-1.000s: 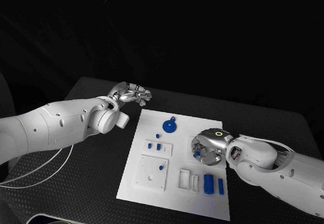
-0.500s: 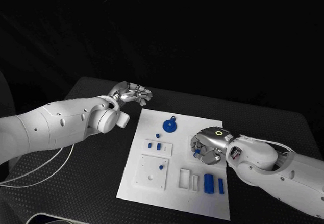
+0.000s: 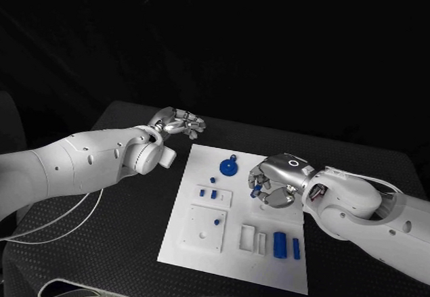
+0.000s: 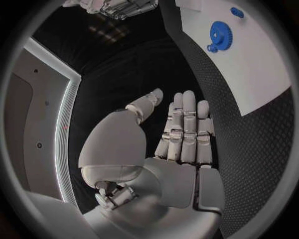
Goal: Assemble the parts on the task board
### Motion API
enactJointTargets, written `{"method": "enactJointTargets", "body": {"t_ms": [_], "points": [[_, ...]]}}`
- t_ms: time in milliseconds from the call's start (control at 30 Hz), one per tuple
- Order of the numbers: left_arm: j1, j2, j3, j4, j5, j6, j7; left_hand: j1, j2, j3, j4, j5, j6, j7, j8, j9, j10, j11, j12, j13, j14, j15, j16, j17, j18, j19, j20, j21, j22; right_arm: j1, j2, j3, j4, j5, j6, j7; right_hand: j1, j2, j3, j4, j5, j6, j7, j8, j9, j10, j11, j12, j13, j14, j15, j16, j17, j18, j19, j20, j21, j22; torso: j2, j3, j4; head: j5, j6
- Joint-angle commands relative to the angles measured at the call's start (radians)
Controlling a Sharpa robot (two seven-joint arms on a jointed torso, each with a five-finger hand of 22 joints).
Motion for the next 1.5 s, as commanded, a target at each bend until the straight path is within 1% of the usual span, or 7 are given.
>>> {"method": "enactJointTargets", "body": {"t_ms": [33, 267, 600, 733, 900, 1267, 1500], "points": [[0.001, 0.006, 0.001, -0.003, 0.007, 0.011, 0.014, -0.009, 0.003, 0.000, 0.003, 0.000, -0.008, -0.001, -0.001, -0.001, -0.007, -0.002, -0.002, -0.001, 0.003, 0.006, -0.004, 0.001, 0.018, 0.005, 0.004, -0.004, 0.001, -0.001, 0.044, -0.001, 0.011, 0.032, -0.040, 0.022, 0.005, 0.006, 0.000, 0.001, -0.001, 0.005, -0.001, 0.003, 0.002, 0.008, -0.001, 0.004, 0.001, 0.007, -0.003, 0.004, 0.002, 0.006, 0.007, 0.002, 0.004, 0.024, 0.001, 0.0001, -0.0011, 0.009, -0.002], [0.001, 0.023, 0.001, -0.018, 0.011, 0.013, 0.014, -0.008, 0.004, 0.000, 0.003, 0.000, -0.008, -0.001, -0.001, -0.001, -0.007, -0.002, -0.002, -0.001, 0.004, 0.006, -0.005, 0.002, 0.019, 0.005, 0.004, -0.004, 0.002, -0.022, 0.135, -0.006, 0.006, 0.030, -0.058, 0.018, 0.007, 0.008, -0.001, -0.001, -0.001, 0.004, -0.001, 0.003, 0.002, 0.006, 0.000, 0.002, 0.001, 0.006, -0.003, 0.004, 0.003, 0.006, 0.007, 0.002, 0.005, 0.024, -0.001, -0.0014, 0.0014, 0.018, -0.002], [0.001, 0.031, 0.001, -0.021, 0.013, 0.014, 0.012, -0.008, 0.004, 0.000, 0.003, 0.000, -0.008, -0.001, 0.000, -0.001, -0.007, -0.002, -0.002, -0.001, 0.004, 0.006, -0.005, 0.002, 0.019, 0.005, 0.004, -0.005, 0.002, -0.079, 0.217, -0.022, -0.024, 0.017, -0.055, 0.027, 0.008, 0.012, -0.002, -0.006, -0.001, 0.003, -0.001, 0.002, 0.003, 0.006, 0.000, 0.001, 0.001, 0.006, -0.003, 0.004, 0.004, 0.006, 0.007, 0.001, 0.006, 0.024, 0.001, -0.0021, 0.0019, 0.036, -0.005], [0.001, 0.033, 0.001, -0.018, 0.013, 0.016, 0.011, -0.008, 0.004, 0.000, 0.003, 0.000, -0.009, -0.001, 0.000, -0.001, -0.007, -0.002, -0.002, -0.001, 0.004, 0.006, -0.006, 0.003, 0.019, 0.005, 0.004, -0.005, 0.002, -0.096, 0.245, -0.043, -0.045, 0.014, -0.051, 0.033, 0.009, 0.013, -0.003, -0.008, -0.001, 0.003, -0.001, 0.002, 0.003, 0.006, 0.000, 0.001, 0.001, 0.007, -0.003, 0.004, 0.005, 0.006, 0.008, 0.001, 0.006, 0.024, 0.002, -0.0024, 0.0026, 0.042, -0.010], [0.001, 0.035, 0.001, -0.015, 0.013, 0.018, 0.010, -0.008, 0.004, 0.000, 0.003, 0.000, -0.009, -0.001, 0.000, -0.001, -0.007, -0.002, -0.002, -0.001, 0.003, 0.006, -0.006, 0.003, 0.019, 0.005, 0.005, -0.005, 0.002, -0.114, 0.261, -0.055, -0.065, 0.001, -0.045, 0.036, 0.009, 0.014, -0.004, -0.010, -0.001, 0.002, -0.001, 0.002, 0.004, 0.007, 0.000, 0.000, 0.002, 0.007, -0.003, 0.004, 0.005, 0.006, 0.008, 0.001, 0.007, 0.024, 0.003, -0.0007, 0.0027, 0.049, -0.017], [0.001, 0.036, 0.001, -0.008, 0.013, 0.020, 0.009, -0.008, 0.004, 0.000, 0.003, 0.000, -0.009, -0.001, 0.000, -0.002, -0.007, -0.002, -0.002, -0.001, 0.003, 0.006, -0.007, 0.004, 0.019, 0.005, 0.005, -0.006, 0.003, -0.120, 0.278, -0.081, -0.090, -0.020, -0.021, 0.029, 0.008, 0.017, -0.005, -0.014, -0.001, 0.002, -0.001, 0.002, 0.004, 0.007, 0.000, 0.000, 0.002, 0.008, -0.003, 0.004, 0.006, 0.006, 0.008, 0.001, 0.008, 0.024, 0.002, 0.0005, 0.0004, 0.059, -0.031], [0.001, 0.036, 0.001, -0.005, 0.013, 0.022, 0.009, -0.008, 0.004, 0.000, 0.003, 0.000, -0.009, -0.001, 0.000, -0.002, -0.007, -0.002, -0.002, -0.001, 0.003, 0.006, -0.007, 0.004, 0.019, 0.005, 0.005, -0.006, 0.003, -0.124, 0.282, -0.084, -0.108, -0.033, -0.018, 0.026, 0.008, 0.018, -0.006, -0.015, -0.001, 0.002, -0.001, 0.002, 0.005, 0.007, 0.000, 0.000, 0.002, 0.008, -0.003, 0.004, 0.007, 0.006, 0.008, 0.001, 0.008, 0.024, 0.002, 0.0003, 0.0006, 0.060, -0.034]]}}
